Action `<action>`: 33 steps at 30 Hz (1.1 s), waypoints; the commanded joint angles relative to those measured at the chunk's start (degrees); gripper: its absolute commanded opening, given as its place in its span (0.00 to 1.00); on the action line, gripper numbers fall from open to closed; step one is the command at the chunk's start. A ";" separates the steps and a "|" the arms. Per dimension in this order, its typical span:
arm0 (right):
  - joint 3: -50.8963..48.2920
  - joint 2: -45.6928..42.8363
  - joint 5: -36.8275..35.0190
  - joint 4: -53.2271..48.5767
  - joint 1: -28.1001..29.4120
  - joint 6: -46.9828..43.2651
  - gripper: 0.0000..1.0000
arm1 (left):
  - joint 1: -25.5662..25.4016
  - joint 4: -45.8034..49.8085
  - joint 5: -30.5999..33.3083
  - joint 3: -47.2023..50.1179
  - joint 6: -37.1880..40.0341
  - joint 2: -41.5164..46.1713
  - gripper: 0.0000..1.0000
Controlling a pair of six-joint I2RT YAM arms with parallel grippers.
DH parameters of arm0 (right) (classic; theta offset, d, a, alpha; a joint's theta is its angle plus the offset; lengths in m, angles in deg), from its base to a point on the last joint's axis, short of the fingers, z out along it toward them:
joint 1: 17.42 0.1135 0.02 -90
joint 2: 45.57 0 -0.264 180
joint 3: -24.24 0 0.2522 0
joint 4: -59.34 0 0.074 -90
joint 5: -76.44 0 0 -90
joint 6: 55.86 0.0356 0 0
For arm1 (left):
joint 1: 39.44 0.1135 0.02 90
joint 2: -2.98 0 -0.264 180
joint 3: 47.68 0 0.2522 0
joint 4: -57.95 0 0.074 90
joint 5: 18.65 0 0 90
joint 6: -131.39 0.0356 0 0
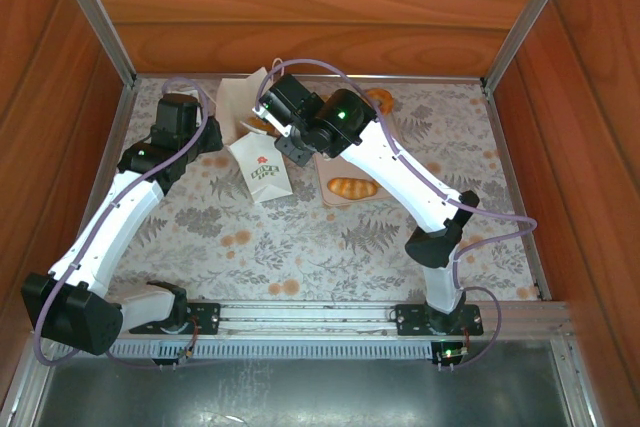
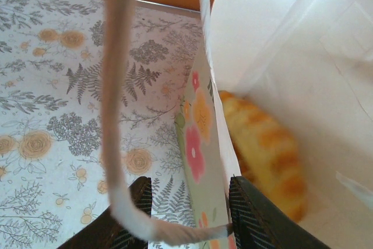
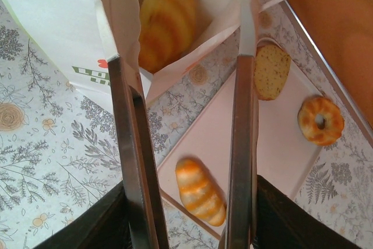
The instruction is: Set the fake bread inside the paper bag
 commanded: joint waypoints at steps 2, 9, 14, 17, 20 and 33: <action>1.29 0.28 -1.10 1.14 -0.42 1.11 0.52 | -0.34 1.52 0.27 -1.02 1.32 0.37 0.40; 0.76 -0.99 -1.38 3.07 -0.45 1.75 0.49 | -0.31 1.52 -1.11 -1.60 1.33 0.21 0.40; -1.66 -5.14 -0.25 7.29 -0.43 2.60 0.49 | -0.35 1.44 -3.64 -2.57 1.16 0.27 0.42; -3.87 -9.23 1.41 9.13 -0.47 4.22 0.47 | -0.32 1.44 -4.86 -2.93 1.23 0.87 0.46; -7.95 -14.44 3.12 11.23 -0.41 6.24 0.46 | -0.37 1.31 -5.73 -2.90 1.23 1.78 0.50; -30.87 -37.73 -3.19 17.16 -2.94 12.40 0.46 | 1.02 -0.82 -8.19 1.85 3.29 12.15 0.78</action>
